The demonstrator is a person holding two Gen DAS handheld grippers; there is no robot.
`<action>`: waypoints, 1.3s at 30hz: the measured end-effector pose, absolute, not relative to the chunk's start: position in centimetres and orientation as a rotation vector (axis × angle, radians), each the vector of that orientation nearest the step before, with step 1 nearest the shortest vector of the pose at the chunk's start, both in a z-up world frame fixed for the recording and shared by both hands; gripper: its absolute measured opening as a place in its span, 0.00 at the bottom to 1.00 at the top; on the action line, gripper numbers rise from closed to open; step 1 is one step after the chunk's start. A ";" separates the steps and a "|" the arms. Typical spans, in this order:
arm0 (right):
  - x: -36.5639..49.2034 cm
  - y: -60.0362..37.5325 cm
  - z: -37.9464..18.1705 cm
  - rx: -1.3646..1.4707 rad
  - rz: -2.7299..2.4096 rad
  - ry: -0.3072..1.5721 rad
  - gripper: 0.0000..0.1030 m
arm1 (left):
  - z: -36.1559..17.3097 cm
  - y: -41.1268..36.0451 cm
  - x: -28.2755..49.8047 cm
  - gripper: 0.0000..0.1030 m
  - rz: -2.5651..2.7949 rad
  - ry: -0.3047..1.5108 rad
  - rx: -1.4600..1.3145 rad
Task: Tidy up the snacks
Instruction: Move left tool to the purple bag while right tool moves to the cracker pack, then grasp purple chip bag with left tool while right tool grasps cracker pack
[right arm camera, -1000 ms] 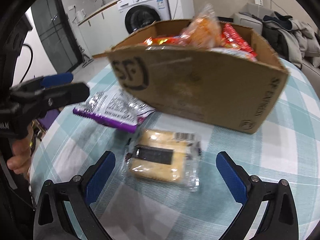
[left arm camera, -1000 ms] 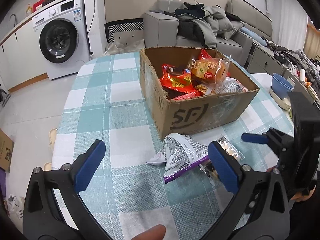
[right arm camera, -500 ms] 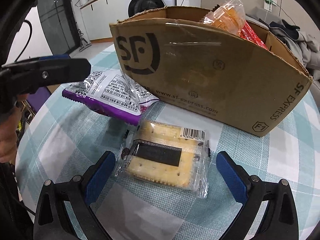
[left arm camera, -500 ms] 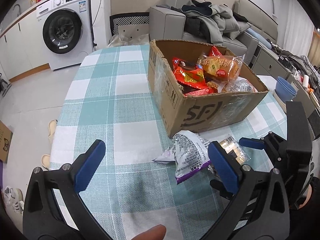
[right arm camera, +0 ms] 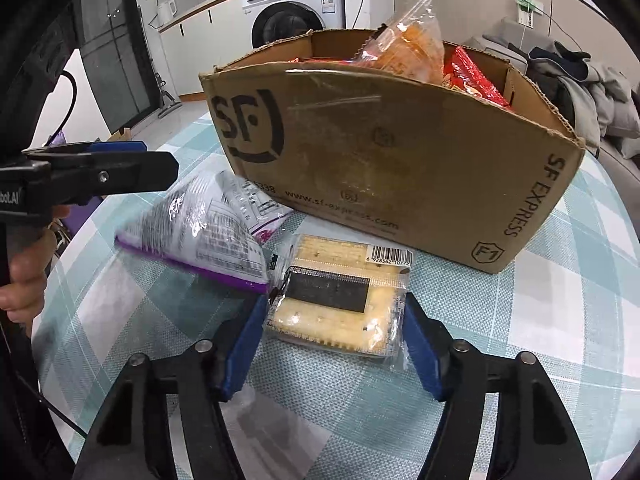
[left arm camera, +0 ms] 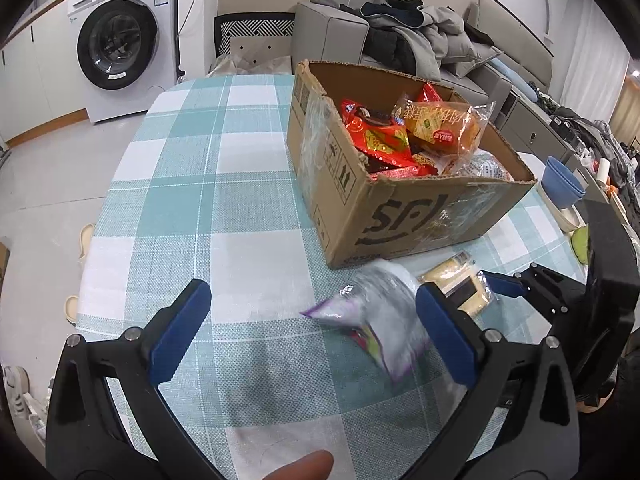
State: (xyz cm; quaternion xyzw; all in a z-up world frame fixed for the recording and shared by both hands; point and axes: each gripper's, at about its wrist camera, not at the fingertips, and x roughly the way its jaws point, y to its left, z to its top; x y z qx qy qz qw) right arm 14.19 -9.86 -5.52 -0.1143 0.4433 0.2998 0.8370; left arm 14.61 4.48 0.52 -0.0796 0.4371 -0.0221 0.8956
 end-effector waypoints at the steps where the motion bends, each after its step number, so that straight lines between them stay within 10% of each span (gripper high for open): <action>1: 14.2 -10.0 -5.5 -0.240 0.637 0.937 0.64 | 0.5 4.4 14.6 0.99 -0.046 0.906 -0.163; 30: 12.8 -14.7 -3.2 -0.137 0.603 0.890 0.63 | -3.9 0.8 16.7 0.98 -0.066 1.008 -0.228; 39: 12.6 -15.1 -3.2 -0.131 0.592 0.885 0.63 | -4.0 -1.5 16.2 0.73 -0.132 1.000 -0.131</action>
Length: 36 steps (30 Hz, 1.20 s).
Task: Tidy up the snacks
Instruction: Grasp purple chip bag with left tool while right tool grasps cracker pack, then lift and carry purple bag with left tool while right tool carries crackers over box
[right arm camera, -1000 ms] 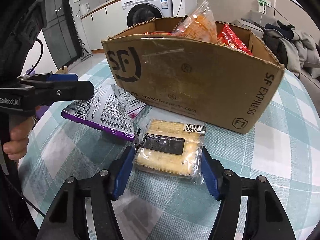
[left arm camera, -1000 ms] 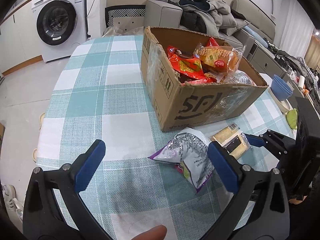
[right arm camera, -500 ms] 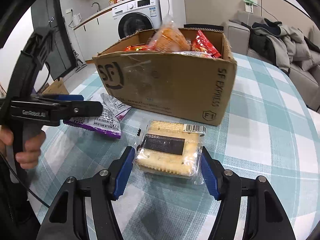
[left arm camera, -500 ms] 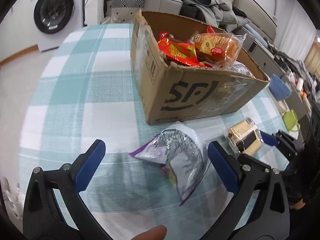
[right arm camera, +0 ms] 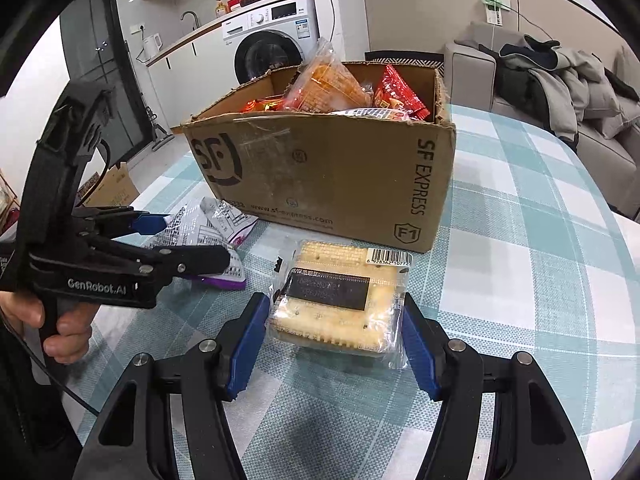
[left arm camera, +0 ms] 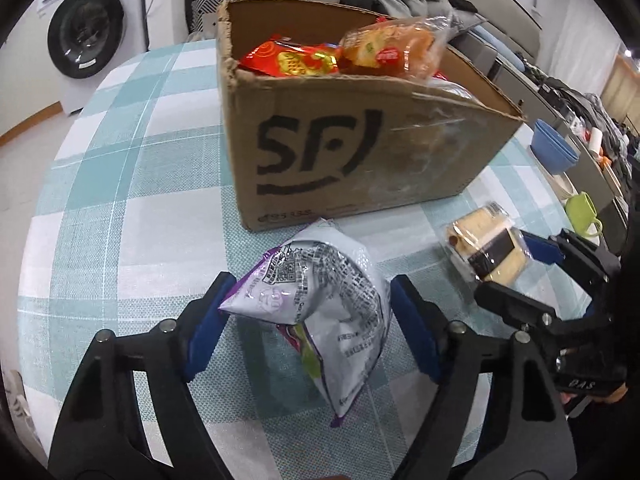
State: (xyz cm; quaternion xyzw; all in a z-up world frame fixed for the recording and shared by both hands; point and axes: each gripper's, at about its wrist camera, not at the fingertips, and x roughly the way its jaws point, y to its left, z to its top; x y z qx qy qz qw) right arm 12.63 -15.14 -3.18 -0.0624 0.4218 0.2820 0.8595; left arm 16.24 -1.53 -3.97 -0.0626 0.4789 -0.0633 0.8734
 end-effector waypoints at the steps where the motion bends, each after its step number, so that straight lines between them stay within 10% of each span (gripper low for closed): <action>1: 12.6 -15.1 -3.2 -0.129 0.590 0.883 0.63 | -3.9 -1.8 16.1 0.71 -0.142 0.994 -0.115; 8: 12.4 -15.5 -2.5 -0.122 0.581 0.862 0.63 | -3.1 -2.7 15.4 0.50 -0.178 0.961 -0.084; 36: 11.3 -18.1 3.4 -0.054 0.540 0.672 0.63 | 5.3 -0.7 10.9 0.47 -0.205 0.732 -0.110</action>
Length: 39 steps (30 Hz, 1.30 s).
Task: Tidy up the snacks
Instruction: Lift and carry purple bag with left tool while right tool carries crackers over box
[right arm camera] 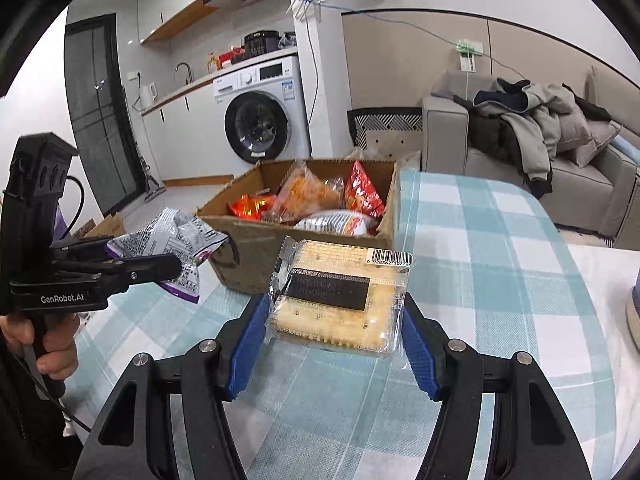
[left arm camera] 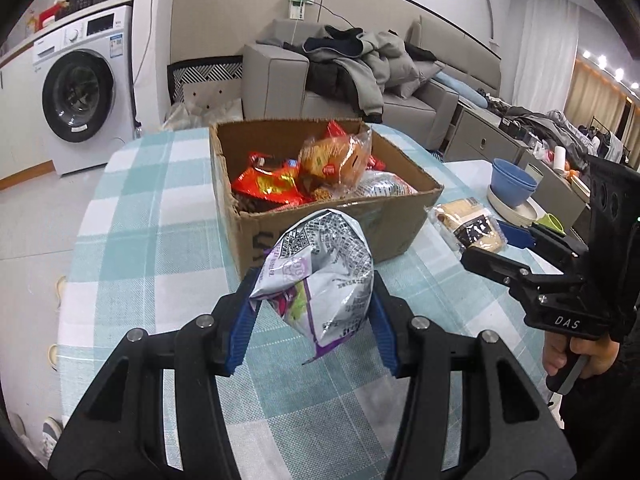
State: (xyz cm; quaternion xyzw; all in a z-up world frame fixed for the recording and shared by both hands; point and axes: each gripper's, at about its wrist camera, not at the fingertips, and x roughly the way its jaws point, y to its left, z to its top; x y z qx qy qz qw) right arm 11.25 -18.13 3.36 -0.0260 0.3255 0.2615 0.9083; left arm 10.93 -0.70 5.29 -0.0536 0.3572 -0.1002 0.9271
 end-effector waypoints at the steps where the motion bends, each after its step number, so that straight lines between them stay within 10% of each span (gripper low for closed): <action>1: 11.3 -18.2 3.5 -0.050 0.537 0.667 0.63 | 5.5 -0.6 10.9 0.47 -0.205 0.728 -0.110; 39: 19.2 -14.6 7.7 -0.053 0.590 0.598 0.63 | 11.9 1.6 17.7 0.47 -0.083 0.649 -0.118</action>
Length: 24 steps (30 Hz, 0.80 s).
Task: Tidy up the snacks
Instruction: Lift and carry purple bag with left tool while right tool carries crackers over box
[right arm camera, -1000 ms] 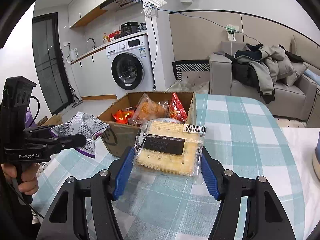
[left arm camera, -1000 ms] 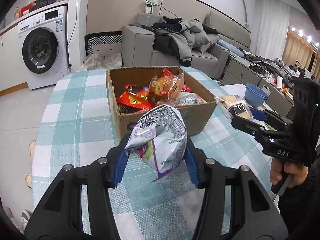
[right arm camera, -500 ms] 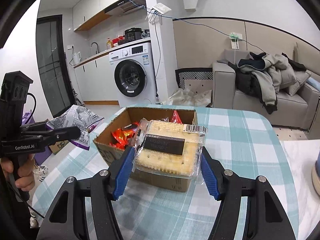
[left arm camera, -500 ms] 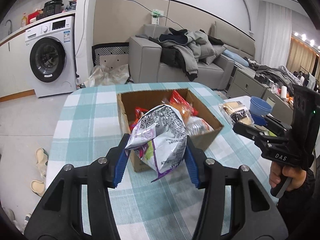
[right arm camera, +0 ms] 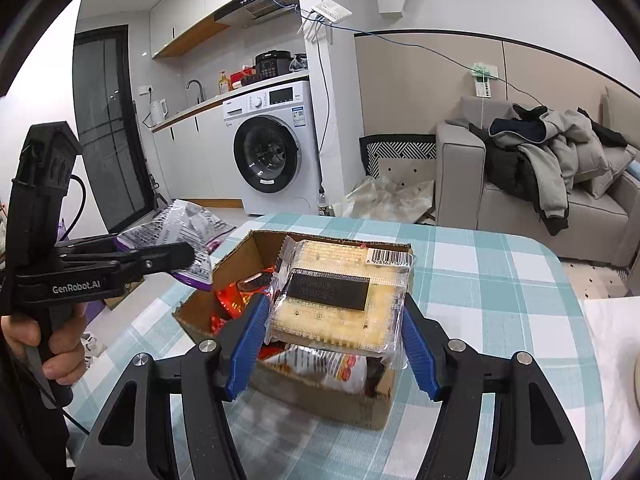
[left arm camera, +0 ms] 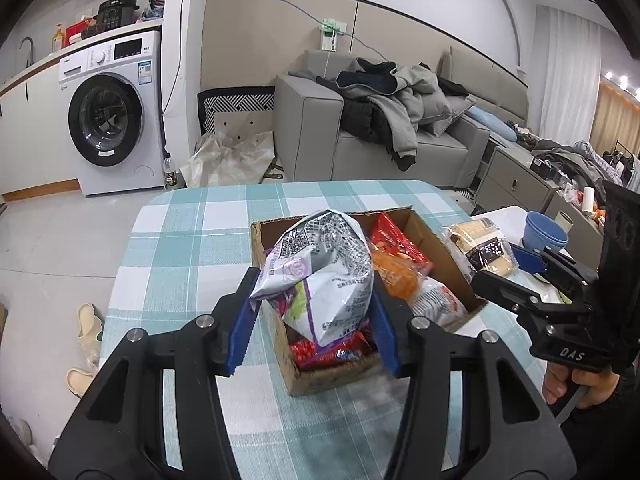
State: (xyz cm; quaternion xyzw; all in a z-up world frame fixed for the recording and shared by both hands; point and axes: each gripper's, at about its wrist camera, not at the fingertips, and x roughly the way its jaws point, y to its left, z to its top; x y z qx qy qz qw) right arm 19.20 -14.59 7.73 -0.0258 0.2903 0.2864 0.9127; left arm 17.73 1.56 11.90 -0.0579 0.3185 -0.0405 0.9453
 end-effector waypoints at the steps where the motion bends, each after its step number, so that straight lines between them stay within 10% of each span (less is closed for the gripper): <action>1: 19.6 -14.4 7.7 -0.054 0.591 0.602 0.63 | 11.7 1.6 18.4 0.47 -0.083 0.653 -0.117; 24: 26.3 -10.9 5.5 -0.057 0.599 0.663 0.63 | 7.5 0.7 28.0 0.47 -0.063 0.717 -0.073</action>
